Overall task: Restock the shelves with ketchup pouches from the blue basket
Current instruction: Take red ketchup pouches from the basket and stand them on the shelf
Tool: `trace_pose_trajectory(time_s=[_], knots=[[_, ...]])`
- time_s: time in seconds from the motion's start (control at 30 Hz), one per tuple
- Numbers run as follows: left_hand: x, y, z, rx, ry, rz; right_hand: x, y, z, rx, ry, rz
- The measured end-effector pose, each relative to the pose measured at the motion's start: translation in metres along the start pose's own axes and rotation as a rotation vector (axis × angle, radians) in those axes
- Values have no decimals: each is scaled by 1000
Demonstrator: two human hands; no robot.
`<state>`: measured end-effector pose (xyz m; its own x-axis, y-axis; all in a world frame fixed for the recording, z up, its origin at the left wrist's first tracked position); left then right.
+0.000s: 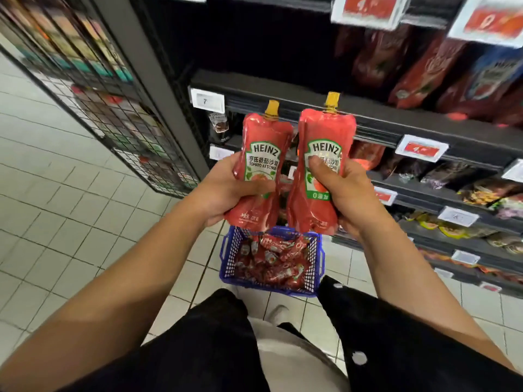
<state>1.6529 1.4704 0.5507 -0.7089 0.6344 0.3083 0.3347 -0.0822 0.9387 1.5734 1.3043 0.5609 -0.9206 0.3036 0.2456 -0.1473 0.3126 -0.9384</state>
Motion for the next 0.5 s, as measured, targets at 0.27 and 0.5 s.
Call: trace_pose_trajectory(time_s=[0.27, 0.5], knots=[[-22, 99, 49, -55, 136, -212, -31, -93, -33, 127, 2, 145], [-66, 190, 78, -7, 42, -379, -74, -157, -63, 111, 109, 252]])
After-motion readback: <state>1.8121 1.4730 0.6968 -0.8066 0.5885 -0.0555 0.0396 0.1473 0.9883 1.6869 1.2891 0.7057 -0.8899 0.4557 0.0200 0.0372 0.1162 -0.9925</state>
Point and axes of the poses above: each hand's wrist, its own x-axis away from the middle knuckle, its own z-axis out of the back of the hand, y = z × x, the point moved 10 cm from there along -x, towards the middle knuckle
